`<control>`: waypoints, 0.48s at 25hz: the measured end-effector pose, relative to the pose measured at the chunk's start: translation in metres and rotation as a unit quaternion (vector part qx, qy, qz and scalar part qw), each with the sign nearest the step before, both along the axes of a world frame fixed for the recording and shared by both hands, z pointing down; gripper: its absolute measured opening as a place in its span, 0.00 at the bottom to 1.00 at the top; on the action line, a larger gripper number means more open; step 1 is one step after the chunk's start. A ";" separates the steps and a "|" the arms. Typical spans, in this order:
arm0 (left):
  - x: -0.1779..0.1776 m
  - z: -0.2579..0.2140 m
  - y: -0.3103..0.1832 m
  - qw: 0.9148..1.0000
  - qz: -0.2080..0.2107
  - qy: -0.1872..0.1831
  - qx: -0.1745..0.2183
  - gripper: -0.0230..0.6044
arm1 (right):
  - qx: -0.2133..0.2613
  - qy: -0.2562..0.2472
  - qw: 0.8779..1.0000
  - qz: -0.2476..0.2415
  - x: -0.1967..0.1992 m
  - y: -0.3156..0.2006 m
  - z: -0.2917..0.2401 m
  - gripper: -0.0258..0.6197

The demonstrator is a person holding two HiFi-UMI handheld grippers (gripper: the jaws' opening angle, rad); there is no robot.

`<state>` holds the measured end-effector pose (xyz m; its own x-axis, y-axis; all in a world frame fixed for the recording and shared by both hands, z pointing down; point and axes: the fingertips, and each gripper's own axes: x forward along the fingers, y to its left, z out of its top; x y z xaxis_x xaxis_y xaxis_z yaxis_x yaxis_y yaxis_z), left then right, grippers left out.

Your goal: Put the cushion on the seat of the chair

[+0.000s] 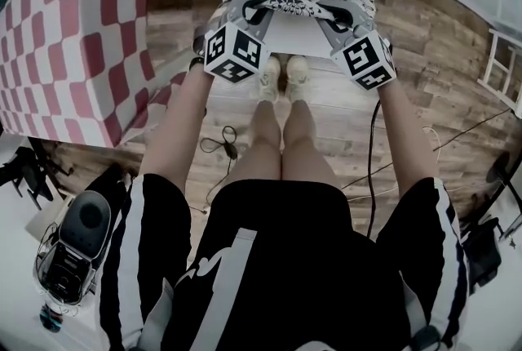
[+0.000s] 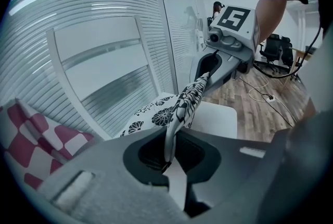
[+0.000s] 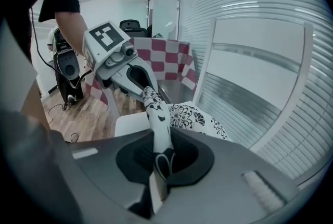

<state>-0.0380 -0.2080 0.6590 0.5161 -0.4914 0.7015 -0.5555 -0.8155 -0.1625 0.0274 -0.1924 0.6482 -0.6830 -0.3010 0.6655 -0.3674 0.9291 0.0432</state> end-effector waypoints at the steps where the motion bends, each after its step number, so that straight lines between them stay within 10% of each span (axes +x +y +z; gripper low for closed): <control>1: 0.000 0.003 0.002 1.000 0.000 0.000 -0.003 0.06 | -0.001 -0.002 1.000 -0.002 -0.001 0.002 0.002 0.06; 12: -0.002 0.033 0.031 0.999 0.007 -0.014 -0.036 0.06 | -0.030 0.002 1.000 -0.007 -0.004 0.029 0.027 0.05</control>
